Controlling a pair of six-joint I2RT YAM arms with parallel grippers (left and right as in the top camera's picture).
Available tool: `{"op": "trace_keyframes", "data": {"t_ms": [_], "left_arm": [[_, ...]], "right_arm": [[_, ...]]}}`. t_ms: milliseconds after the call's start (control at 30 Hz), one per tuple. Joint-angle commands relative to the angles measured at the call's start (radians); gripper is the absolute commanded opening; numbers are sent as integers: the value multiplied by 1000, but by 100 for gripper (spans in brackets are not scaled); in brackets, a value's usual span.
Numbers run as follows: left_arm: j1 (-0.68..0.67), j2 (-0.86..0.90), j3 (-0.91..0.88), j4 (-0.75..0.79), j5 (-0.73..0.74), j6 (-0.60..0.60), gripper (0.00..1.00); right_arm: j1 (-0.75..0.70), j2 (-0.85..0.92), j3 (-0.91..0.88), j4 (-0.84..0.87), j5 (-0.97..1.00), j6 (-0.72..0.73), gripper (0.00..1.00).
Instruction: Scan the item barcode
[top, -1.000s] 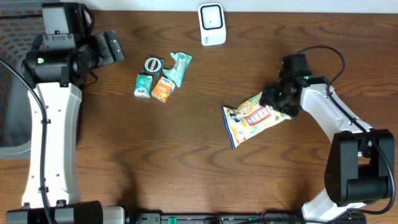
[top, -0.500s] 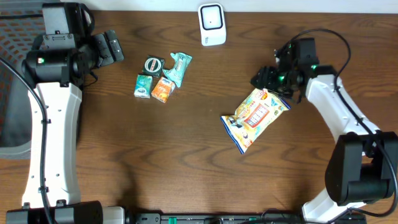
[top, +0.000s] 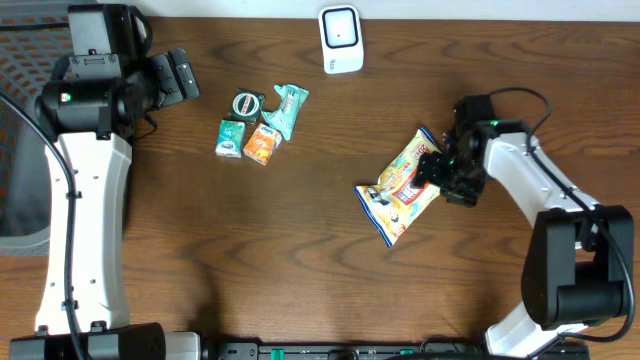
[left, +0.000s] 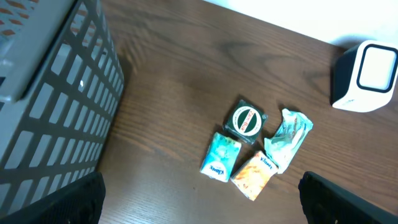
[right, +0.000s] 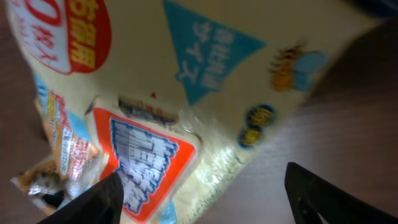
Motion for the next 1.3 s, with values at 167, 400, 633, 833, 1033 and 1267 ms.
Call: {"op": "trace_keyframes", "data": {"t_ms": [167,400,633,833,1033,1267], "left_arm": [[0,6,-4,-3,-13,-9,98],[0,6,-4,-2,-13,-9,98],[0,6,-4,-2,-13,-8,98],[0,6,-4,-3,-13,-9,98],[0,6,-4,-2,-13,-9,98],[0,6,-4,-2,-13,-9,98]], "right_arm": [[53,16,-93,276,-65,171,70],[53,18,-69,507,-129,245,61],[45,24,93,499,-127,185,58],[61,24,303,151,-19,-29,45],[140,27,283,-111,119,-83,15],[230,27,106,5,119,-33,15]]}}
